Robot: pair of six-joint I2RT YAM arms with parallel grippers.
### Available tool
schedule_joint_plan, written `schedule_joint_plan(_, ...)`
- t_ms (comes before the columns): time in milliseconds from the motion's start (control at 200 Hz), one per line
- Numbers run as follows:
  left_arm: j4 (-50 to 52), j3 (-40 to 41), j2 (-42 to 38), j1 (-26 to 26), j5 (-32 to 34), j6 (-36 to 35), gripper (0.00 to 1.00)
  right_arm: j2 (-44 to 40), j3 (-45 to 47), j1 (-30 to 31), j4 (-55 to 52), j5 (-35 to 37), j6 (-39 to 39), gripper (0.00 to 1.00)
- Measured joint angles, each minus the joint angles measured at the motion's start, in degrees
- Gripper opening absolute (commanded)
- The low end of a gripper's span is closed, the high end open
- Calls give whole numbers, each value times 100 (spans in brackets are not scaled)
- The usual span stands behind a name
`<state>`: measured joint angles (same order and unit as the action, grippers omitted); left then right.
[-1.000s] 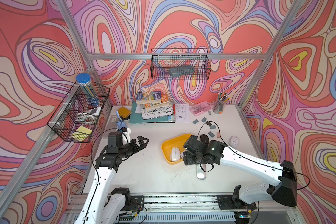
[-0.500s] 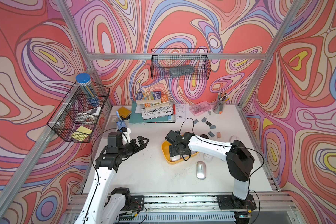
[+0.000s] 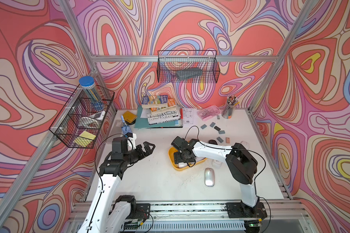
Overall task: Take out the mouse from the storage box
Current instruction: Pick up the mouse from the storage box.
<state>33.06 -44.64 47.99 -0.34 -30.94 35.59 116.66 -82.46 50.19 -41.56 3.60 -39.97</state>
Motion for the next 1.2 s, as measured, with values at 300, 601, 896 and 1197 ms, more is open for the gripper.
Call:
schedule_joint_plan(300, 0, 0, 0, 0, 0, 0, 99, 87, -155, -24, -57, -52, 68, 57)
schedule_joint_plan(601, 0, 0, 0, 0, 4, 0, 99, 76, -315, -24, -131, 468, 251, 55)
schedule_joint_plan(896, 0, 0, 0, 0, 4, 0, 99, -511, -507, -24, -247, 1036, 442, 55)
schedule_joint_plan(1197, 0, 0, 0, 0, 4, 0, 99, -1298, -166, -70, -343, 1353, 428, 55)
